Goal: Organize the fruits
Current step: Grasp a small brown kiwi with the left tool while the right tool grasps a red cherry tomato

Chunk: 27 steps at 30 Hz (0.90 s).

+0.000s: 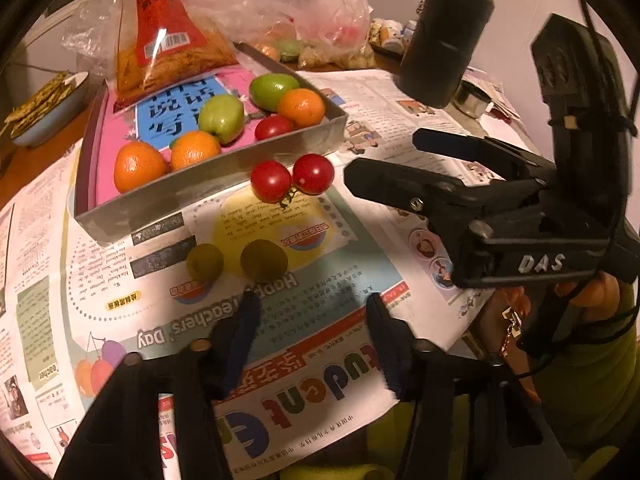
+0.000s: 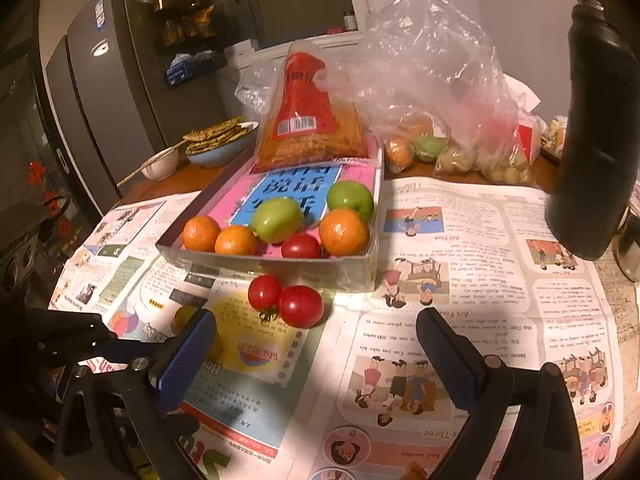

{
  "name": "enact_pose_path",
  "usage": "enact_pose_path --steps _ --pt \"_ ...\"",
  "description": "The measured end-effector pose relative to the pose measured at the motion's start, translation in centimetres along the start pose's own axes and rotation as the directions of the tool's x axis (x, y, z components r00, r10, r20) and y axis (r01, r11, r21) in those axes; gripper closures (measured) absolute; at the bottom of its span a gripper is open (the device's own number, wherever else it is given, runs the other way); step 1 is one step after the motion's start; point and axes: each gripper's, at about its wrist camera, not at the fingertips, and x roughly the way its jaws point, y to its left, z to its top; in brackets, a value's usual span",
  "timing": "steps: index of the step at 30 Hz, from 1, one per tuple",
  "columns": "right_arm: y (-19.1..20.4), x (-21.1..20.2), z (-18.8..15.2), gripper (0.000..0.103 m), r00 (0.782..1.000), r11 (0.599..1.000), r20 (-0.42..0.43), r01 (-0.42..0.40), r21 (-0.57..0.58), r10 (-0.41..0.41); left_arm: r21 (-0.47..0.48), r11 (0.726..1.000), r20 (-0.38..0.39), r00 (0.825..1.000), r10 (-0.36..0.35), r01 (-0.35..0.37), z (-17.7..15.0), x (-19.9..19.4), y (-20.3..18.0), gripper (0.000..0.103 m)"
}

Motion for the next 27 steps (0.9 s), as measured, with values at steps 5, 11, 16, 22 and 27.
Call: enact_pose_path --steps 5,11,16,22,27 --pt "0.3 1.0 -0.4 0.008 1.000 1.000 -0.031 -0.001 -0.021 0.001 -0.050 0.999 -0.010 1.000 -0.001 0.001 0.2 0.9 1.0 0.055" --pt "0.4 2.6 -0.6 0.024 0.998 0.999 -0.064 0.008 -0.042 -0.010 -0.055 0.998 -0.011 1.000 0.009 -0.009 0.6 1.3 1.2 0.055" --pt "-0.1 3.9 -0.3 0.039 0.996 0.999 -0.083 0.006 -0.036 -0.009 -0.050 0.999 -0.015 1.000 0.010 -0.011 1.0 1.7 1.3 0.055" --pt "-0.3 4.9 0.0 0.051 0.995 0.999 -0.093 -0.035 -0.030 0.032 -0.050 0.999 -0.016 1.000 0.011 -0.012 1.5 2.1 1.4 0.055" --pt "0.4 5.6 0.1 0.057 0.994 0.998 -0.105 -0.026 -0.056 0.020 -0.049 0.998 -0.009 1.000 0.026 -0.027 1.9 2.3 1.3 0.055"
